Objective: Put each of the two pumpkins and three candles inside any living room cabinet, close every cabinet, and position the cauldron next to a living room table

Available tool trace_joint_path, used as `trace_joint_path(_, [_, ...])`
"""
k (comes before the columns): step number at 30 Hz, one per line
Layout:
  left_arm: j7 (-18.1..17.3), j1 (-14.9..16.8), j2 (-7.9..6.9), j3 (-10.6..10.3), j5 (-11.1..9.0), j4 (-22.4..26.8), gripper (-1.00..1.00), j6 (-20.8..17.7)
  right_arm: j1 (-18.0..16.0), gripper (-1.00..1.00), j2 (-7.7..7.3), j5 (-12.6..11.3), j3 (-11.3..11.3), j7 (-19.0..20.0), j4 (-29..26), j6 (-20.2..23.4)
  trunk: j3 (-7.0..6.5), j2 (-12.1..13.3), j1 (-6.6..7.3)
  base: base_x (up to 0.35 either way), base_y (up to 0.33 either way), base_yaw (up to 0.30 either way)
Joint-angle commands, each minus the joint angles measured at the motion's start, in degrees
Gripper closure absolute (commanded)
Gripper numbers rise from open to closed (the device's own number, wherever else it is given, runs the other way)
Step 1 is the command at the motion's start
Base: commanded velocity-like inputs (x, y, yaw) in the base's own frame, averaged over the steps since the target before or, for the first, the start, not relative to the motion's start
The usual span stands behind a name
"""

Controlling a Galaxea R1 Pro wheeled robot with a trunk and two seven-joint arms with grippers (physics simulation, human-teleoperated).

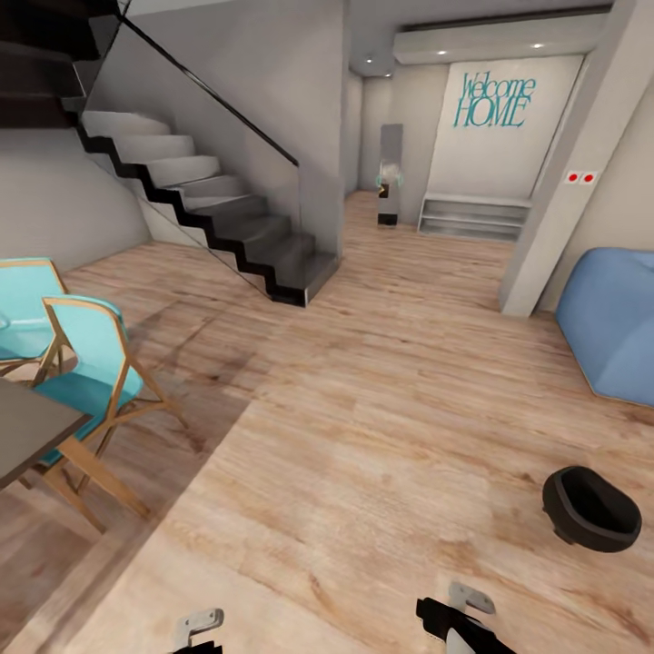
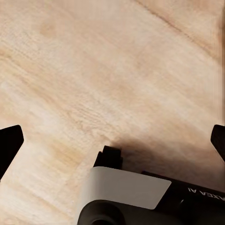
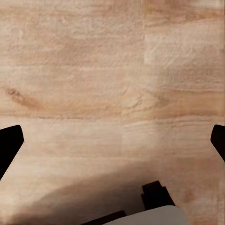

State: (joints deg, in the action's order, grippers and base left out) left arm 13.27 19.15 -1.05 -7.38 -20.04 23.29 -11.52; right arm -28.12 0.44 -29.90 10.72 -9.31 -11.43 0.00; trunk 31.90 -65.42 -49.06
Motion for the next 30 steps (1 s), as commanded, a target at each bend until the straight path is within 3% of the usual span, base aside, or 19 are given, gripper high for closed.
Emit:
trace_joint_path(1, [0.0, 0.0, 0.0, 0.0, 0.0, 0.0, -1.0, 0.0, 0.0, -1.0, 0.0, 0.0, 0.0, 0.0, 0.0, 0.0, 0.0, 0.0, 0.0, 0.327, 0.0, -0.004])
trace_joint_path(18, [0.0, 0.0, 0.0, 0.0, 0.0, 0.0, -1.0, 0.0, 0.0, -1.0, 0.0, 0.0, 0.0, 0.0, 0.0, 0.0, 0.0, 0.0, 0.0, 0.327, 0.0, -0.005])
trace_joint_path(30, [0.0, 0.0, 0.0, 0.0, 0.0, 0.0, -1.0, 0.0, 0.0, -1.0, -0.08, -0.2, 0.0, 0.0, 0.0, 0.0, 0.0, 0.0, 0.0, 0.327, 0.0, -0.243])
